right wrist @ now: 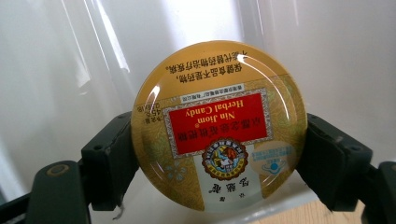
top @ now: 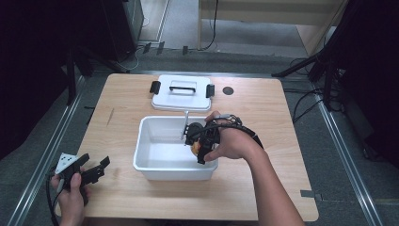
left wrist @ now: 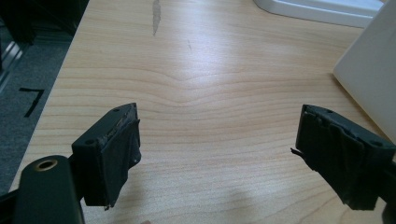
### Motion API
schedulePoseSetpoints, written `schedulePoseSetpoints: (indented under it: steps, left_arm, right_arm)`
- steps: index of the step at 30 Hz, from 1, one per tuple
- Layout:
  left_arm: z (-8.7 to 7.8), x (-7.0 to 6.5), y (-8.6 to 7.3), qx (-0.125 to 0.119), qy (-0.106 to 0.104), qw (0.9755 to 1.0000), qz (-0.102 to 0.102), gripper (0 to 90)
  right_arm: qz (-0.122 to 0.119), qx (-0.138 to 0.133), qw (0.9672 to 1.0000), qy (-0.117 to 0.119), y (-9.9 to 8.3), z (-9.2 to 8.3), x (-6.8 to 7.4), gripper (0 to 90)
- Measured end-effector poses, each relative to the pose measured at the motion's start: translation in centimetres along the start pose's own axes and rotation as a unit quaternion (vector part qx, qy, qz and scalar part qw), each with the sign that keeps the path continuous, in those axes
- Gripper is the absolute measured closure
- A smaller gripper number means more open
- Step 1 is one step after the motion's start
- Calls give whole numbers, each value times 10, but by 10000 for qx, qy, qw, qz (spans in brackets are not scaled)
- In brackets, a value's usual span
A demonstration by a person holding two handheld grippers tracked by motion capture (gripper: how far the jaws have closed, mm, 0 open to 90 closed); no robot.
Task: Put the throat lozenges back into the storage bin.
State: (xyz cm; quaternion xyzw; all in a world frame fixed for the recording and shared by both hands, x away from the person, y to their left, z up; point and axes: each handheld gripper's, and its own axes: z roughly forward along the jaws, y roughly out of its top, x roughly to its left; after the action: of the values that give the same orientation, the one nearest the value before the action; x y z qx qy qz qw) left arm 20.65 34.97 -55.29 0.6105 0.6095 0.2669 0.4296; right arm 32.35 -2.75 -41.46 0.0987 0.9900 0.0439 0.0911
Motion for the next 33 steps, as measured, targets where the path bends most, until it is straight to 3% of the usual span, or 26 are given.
schedulePoseSetpoints:
  steps: [3,19,33]
  left_arm:
    - [0,0,0,5,-2,10000,-3,148]
    - [0,0,0,10,-9,10000,-31,147]
    - [0,0,0,29,-6,10000,-22,148]
  right_arm:
    - [119,121,9999,31,2,5,-1,202]
    - [0,442,9990,-34,7,24,1,199]
    - [24,395,9992,-45,5,24,-1,195]
